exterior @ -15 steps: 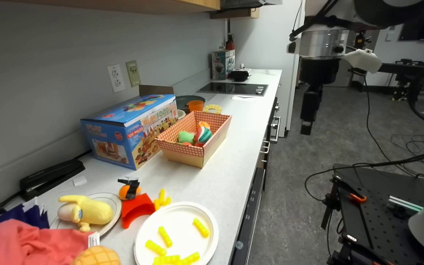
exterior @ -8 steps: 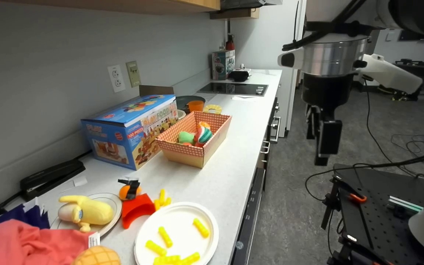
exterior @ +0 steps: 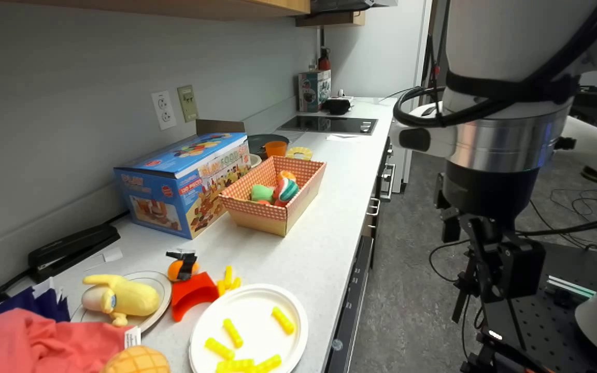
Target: Put the purple, pineapple, and banana plushies in the box
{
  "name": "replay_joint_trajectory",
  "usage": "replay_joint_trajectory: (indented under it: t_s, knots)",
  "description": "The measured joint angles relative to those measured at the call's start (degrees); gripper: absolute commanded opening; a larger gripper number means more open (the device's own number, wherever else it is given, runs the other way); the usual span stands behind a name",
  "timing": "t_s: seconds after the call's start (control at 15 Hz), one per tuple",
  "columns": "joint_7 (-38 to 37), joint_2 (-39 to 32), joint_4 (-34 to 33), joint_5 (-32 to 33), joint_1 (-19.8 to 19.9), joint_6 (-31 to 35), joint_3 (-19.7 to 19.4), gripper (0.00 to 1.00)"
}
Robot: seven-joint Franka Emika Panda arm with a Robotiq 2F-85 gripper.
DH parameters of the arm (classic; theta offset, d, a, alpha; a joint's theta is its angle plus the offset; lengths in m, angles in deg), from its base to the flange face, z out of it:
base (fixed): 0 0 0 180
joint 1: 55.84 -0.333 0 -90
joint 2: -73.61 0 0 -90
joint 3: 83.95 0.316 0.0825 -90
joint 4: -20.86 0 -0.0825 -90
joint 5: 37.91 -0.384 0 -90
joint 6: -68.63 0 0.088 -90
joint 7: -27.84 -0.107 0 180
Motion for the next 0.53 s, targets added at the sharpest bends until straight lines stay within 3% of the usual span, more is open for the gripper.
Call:
replay_joint_trajectory:
  t_s: [0.53]
  knots:
    - [0.01,-0.39,-0.44,0.0,0.0,-0.25,-0.03,1.0]
